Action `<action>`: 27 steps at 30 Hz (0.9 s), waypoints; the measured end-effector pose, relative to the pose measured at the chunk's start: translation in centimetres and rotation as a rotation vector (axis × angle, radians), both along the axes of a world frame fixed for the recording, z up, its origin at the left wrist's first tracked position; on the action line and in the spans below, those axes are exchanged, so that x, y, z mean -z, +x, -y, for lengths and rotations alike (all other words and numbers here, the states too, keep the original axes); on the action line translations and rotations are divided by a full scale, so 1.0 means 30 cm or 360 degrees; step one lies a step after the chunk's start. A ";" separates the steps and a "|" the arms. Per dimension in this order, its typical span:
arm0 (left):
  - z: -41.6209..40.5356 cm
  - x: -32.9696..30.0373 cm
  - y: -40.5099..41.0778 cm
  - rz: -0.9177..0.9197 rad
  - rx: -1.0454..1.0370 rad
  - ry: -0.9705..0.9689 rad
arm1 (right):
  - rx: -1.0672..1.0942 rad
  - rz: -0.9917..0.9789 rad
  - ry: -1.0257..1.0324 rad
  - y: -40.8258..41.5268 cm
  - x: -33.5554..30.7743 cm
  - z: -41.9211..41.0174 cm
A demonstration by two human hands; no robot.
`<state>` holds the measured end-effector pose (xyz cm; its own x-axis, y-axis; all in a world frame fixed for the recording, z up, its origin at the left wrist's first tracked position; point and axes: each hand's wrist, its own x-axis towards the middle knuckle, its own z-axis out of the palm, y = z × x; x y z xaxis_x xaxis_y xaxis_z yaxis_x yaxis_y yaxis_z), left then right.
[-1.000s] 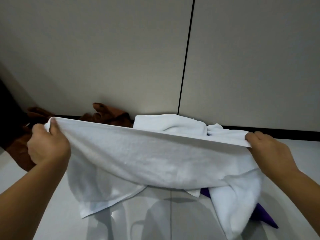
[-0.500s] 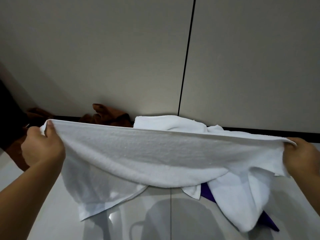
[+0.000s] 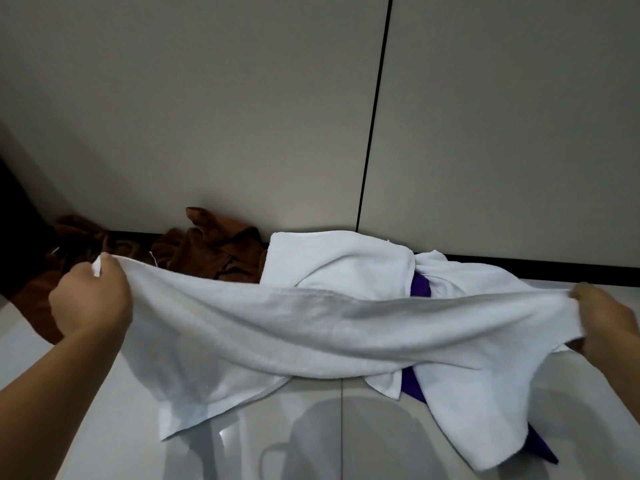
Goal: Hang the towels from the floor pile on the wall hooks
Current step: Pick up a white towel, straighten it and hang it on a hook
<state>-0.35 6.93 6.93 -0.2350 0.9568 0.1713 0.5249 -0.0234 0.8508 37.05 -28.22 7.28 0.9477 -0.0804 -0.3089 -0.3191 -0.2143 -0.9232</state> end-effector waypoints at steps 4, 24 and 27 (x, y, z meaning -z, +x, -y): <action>0.016 -0.013 0.040 0.0125 0.0104 -0.0240 | -0.0424 -0.0273 0.0259 -0.117 -0.081 -0.077; 0.419 -0.257 0.434 0.0852 0.1713 -0.0202 | -0.1484 -0.0409 0.0856 -0.501 -0.299 -0.459; 0.430 -0.256 0.425 0.0649 0.1847 0.0021 | -0.1489 -0.0373 0.0875 -0.512 -0.303 -0.454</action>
